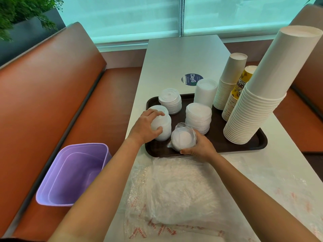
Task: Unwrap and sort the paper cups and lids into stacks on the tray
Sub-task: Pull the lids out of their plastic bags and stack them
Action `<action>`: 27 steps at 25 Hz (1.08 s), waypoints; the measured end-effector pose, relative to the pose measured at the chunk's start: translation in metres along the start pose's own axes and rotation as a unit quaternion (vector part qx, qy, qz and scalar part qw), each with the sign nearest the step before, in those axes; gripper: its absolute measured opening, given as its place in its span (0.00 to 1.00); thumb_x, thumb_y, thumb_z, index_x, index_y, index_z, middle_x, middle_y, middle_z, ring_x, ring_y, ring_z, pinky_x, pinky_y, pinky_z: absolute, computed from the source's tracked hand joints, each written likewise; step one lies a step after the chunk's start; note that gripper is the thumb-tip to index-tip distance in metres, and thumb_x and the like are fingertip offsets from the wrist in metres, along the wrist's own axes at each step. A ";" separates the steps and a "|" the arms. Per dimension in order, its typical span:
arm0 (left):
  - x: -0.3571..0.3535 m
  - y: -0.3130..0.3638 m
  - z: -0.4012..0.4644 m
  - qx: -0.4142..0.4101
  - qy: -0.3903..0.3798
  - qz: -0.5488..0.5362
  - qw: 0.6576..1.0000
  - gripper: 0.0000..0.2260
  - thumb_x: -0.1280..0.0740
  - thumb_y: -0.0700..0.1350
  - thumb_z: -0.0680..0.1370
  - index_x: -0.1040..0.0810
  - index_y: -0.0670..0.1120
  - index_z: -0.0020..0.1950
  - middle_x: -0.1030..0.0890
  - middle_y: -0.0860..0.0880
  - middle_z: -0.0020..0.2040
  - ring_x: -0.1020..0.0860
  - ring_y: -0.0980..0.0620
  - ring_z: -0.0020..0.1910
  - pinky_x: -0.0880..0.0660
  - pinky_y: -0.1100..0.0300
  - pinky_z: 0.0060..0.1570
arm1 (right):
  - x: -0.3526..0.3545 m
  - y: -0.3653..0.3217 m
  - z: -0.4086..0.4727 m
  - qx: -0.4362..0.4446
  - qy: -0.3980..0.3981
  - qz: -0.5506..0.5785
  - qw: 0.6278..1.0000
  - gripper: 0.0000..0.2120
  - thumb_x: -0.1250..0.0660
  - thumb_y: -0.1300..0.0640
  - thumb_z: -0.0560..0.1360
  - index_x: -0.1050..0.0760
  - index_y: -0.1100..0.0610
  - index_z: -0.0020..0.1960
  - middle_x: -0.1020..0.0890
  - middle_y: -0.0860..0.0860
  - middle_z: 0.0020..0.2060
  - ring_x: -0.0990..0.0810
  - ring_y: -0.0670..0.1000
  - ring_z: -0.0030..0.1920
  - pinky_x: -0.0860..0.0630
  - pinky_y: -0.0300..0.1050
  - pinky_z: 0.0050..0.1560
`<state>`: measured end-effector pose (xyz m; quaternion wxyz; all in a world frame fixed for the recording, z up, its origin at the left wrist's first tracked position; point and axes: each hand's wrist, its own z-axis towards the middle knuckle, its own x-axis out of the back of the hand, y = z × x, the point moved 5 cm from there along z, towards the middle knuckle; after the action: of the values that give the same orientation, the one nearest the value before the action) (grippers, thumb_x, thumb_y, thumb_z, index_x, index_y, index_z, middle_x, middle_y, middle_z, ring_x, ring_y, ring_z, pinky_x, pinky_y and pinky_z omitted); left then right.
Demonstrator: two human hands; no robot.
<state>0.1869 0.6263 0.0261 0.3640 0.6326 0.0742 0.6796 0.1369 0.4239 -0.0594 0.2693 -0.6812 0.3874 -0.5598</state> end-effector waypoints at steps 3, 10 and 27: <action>0.000 0.003 0.003 -0.006 -0.002 0.021 1.000 0.19 0.28 0.42 0.72 0.24 0.47 0.61 0.26 0.48 0.63 0.31 0.48 0.66 0.35 0.57 0.65 | 0.000 -0.001 -0.001 0.005 0.001 0.001 1.000 0.46 0.18 0.50 0.57 0.35 0.48 0.70 0.27 0.48 0.66 0.29 0.53 0.66 0.31 0.53 0.66; 0.001 0.014 -0.001 -0.038 0.036 0.063 0.997 0.18 0.32 0.47 0.70 0.23 0.46 0.59 0.25 0.45 0.61 0.28 0.44 0.62 0.31 0.48 0.65 | 0.000 -0.002 -0.002 0.005 -0.001 0.005 1.000 0.46 0.18 0.50 0.58 0.36 0.48 0.71 0.27 0.48 0.67 0.30 0.53 0.67 0.31 0.53 0.67; -0.033 0.096 -0.003 -0.067 -0.058 0.128 0.988 0.18 0.30 0.49 0.75 0.27 0.53 0.64 0.33 0.49 0.67 0.35 0.49 0.66 0.36 0.55 0.64 | 0.026 -0.034 -0.029 0.115 -0.039 0.227 0.966 0.42 0.29 0.68 0.58 0.39 0.52 0.69 0.27 0.45 0.57 0.25 0.38 0.56 0.26 0.31 0.49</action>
<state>0.1433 0.5387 0.0524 0.3193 0.6494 -0.0745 0.6861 0.1187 0.4228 -0.0116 0.4805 -0.5617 0.4541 -0.4975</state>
